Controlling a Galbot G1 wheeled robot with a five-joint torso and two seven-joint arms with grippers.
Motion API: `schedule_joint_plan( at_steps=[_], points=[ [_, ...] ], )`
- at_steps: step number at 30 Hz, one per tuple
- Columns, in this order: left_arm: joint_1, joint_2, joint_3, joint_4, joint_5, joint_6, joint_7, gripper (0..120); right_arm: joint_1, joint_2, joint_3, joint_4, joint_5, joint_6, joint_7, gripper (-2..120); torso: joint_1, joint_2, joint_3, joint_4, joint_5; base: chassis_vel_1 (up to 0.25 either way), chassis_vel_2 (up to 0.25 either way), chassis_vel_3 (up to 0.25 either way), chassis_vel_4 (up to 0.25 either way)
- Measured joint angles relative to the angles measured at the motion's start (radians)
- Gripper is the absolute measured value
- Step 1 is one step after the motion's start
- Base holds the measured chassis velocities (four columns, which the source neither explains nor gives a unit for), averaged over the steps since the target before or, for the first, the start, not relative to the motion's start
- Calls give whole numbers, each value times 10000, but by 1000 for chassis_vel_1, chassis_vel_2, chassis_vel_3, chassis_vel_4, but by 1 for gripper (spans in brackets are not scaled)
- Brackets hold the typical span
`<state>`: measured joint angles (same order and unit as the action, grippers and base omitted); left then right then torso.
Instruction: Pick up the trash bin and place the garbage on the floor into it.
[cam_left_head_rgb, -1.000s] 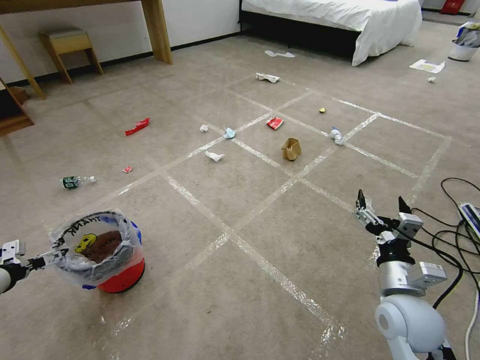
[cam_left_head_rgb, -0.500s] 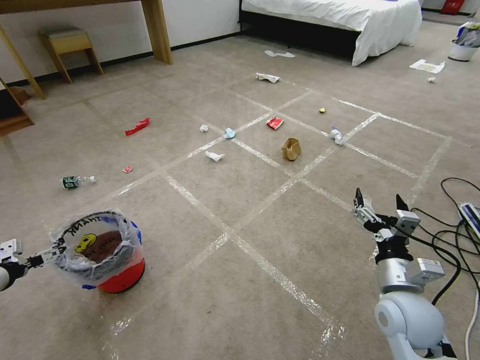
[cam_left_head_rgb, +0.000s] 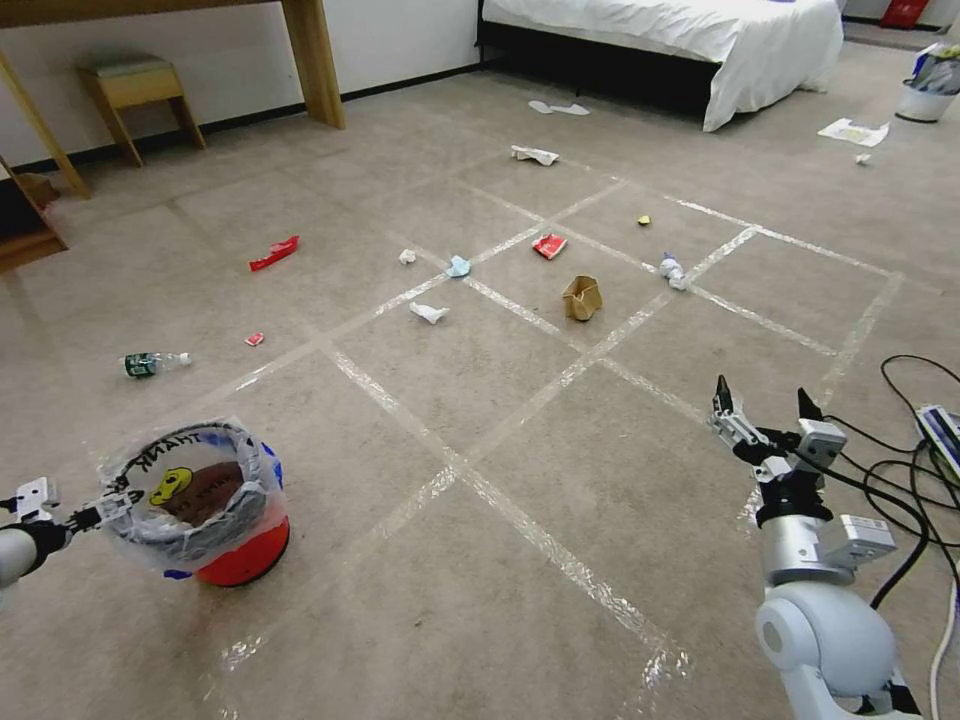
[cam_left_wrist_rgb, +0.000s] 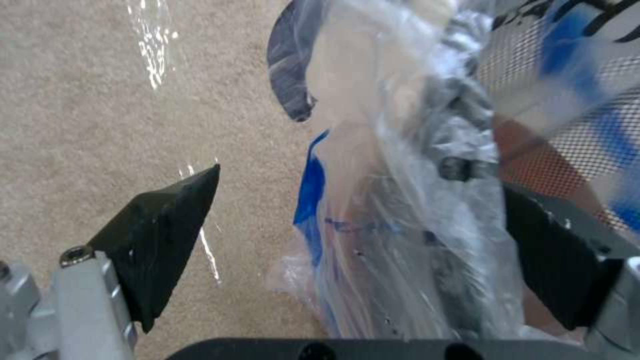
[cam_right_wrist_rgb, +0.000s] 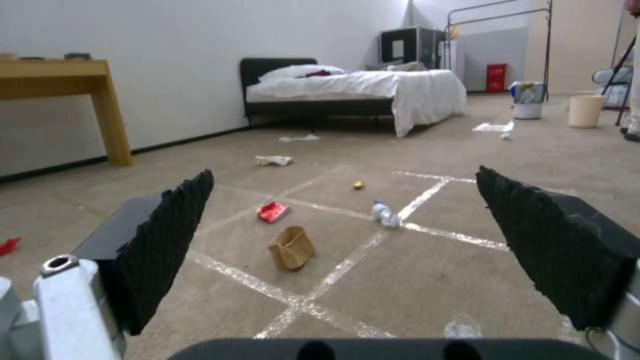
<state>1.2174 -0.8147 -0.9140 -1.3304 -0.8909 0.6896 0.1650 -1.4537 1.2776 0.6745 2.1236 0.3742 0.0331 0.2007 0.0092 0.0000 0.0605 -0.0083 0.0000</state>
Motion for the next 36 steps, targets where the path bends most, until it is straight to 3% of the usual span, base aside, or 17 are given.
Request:
schedule_joint_plan(
  at_steps=[14, 17, 19, 22, 25, 28, 36],
  points=[
    [-419, -110, 325, 536, 23, -25, 70, 98, -61, 0, 118, 84, 17, 0, 20, 100, 0, 1, -1, 3, 6, 0, 0, 0, 0],
    [-425, -74, 376, 528, 19, -16, 109, 91, -64, -2, 142, 84, 17, 5, 25, 100, 0, 0, -1, 3, 5, 0, 0, 0, 0],
    [-399, -25, 442, 452, 12, 1, 141, 81, -38, 0, 143, 78, 28, 10, 27, 100, 0, 1, -1, 2, 3, 0, 0, 0, 0],
    [-352, 28, 488, 382, 6, 25, 141, 75, -5, 3, 134, 72, 42, 10, 28, 100, 0, 1, -1, 1, 1, 0, 0, 0, 0],
    [-168, 193, 596, 154, -82, 135, 134, 57, 87, 6, 117, 71, 106, 9, 31, 100, 1, 1, 0, -2, -2, 0, 0, 0, 0],
    [-148, 221, 623, 146, -93, 158, 130, 52, 109, 11, 110, 71, 122, 8, 31, 100, 1, 1, -1, -1, -1, 0, 0, 0, 0],
    [-87, 256, 669, -30, -129, 210, 125, 17, 191, 4, 82, 10, 200, 5, 31, 100, 2, 0, 0, -1, -3, 0, 0, 0, 0]
  ],
)
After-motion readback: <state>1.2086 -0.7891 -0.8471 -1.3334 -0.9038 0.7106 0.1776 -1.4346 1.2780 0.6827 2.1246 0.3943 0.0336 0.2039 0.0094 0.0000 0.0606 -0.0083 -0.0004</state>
